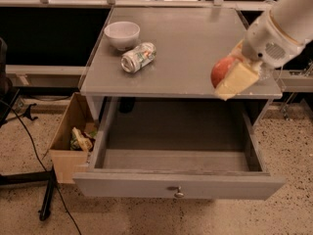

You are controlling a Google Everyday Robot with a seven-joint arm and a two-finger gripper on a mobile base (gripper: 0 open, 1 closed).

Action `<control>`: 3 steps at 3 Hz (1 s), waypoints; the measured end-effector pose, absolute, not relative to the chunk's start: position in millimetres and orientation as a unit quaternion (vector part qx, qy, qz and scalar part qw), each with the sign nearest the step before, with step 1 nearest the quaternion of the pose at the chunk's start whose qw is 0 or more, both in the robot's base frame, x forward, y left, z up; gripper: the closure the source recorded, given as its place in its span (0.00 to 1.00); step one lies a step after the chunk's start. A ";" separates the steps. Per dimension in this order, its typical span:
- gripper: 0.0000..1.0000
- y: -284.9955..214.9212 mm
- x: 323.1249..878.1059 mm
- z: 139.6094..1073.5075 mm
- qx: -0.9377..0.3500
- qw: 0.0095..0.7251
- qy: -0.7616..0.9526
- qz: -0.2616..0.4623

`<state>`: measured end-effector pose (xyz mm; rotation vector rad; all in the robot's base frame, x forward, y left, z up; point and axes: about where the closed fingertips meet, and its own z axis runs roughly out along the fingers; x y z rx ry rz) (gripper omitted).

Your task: Place apple into top drawer

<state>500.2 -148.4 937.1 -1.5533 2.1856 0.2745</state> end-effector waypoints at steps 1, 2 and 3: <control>1.00 -148.7 476.9 924.1 -0.544 0.242 0.791 0.138; 1.00 -145.9 458.0 908.9 -0.519 0.279 0.785 0.191; 1.00 -145.9 458.0 908.9 -0.519 0.279 0.785 0.191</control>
Offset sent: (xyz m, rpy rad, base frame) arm -0.0604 -0.0031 -0.0540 0.4141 0.0133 -0.0614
